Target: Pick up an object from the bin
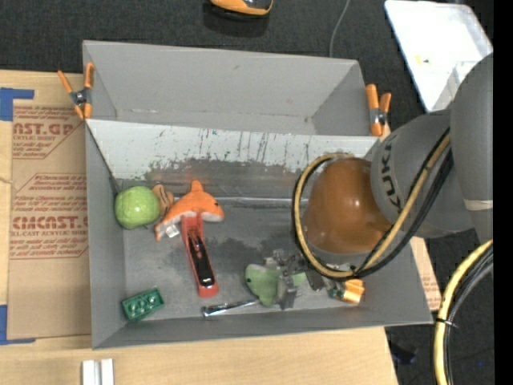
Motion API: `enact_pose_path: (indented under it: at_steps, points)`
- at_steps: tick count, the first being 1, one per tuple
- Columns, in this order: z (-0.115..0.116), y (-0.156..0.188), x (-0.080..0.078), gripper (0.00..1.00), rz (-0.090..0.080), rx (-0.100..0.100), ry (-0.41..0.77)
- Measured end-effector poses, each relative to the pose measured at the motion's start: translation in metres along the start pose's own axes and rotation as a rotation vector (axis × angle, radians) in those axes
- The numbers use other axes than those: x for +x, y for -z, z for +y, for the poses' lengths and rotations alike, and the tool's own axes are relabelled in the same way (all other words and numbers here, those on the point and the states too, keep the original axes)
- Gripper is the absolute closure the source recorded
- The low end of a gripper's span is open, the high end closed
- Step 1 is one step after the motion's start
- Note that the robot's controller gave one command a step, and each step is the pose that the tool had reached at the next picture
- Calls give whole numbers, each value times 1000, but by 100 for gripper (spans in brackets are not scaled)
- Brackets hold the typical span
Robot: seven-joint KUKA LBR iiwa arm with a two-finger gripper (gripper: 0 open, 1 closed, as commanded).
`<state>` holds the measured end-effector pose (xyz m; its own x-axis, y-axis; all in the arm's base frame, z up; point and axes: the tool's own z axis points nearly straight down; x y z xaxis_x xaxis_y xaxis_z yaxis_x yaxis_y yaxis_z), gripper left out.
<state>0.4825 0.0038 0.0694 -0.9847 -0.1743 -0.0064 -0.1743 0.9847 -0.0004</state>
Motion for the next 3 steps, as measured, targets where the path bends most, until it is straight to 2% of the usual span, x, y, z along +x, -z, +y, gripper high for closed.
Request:
enact_pose_path:
  at_steps: [2, 3]
  points:
    - [0, 8, 0, 100, 1, 0, 0]
    - [1, 25, 1, 100, 2, 0, 0]
